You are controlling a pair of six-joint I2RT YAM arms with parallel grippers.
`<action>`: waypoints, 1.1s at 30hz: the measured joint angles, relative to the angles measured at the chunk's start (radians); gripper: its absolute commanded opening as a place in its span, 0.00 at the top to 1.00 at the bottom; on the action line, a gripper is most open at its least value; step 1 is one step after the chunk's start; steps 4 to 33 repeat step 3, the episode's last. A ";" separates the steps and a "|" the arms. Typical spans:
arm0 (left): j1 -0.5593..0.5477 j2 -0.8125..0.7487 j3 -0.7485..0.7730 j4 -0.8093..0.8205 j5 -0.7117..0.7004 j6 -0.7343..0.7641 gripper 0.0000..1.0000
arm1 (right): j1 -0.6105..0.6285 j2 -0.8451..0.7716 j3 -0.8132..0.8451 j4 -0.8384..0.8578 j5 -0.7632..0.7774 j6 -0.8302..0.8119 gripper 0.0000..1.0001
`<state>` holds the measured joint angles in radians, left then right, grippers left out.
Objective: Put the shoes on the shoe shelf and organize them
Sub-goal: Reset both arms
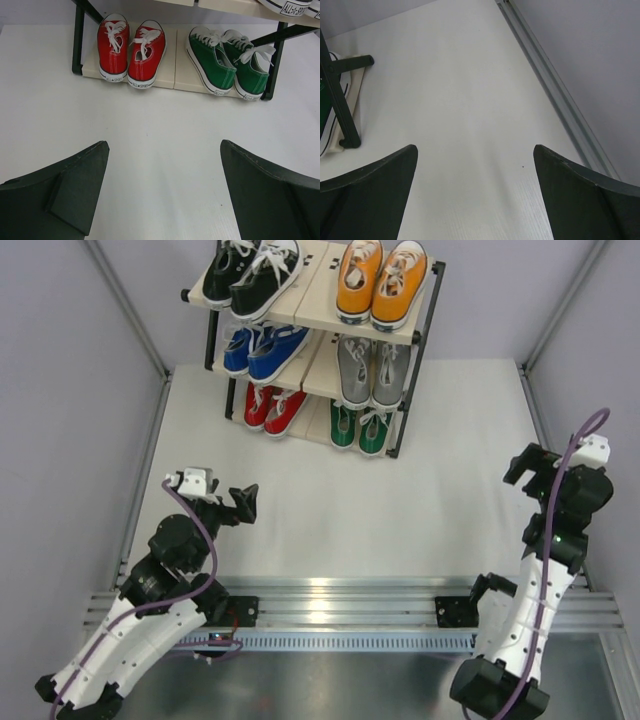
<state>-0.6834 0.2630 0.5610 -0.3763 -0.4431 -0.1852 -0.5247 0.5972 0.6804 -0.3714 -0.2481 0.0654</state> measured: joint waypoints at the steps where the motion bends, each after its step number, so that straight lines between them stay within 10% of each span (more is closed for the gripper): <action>1: 0.000 0.000 0.000 0.000 0.000 0.000 0.02 | -0.003 -0.002 0.000 0.000 -0.002 0.001 0.01; 33: 0.000 0.000 0.000 0.000 0.000 0.000 0.02 | -0.007 -0.002 0.000 0.000 -0.005 0.005 0.00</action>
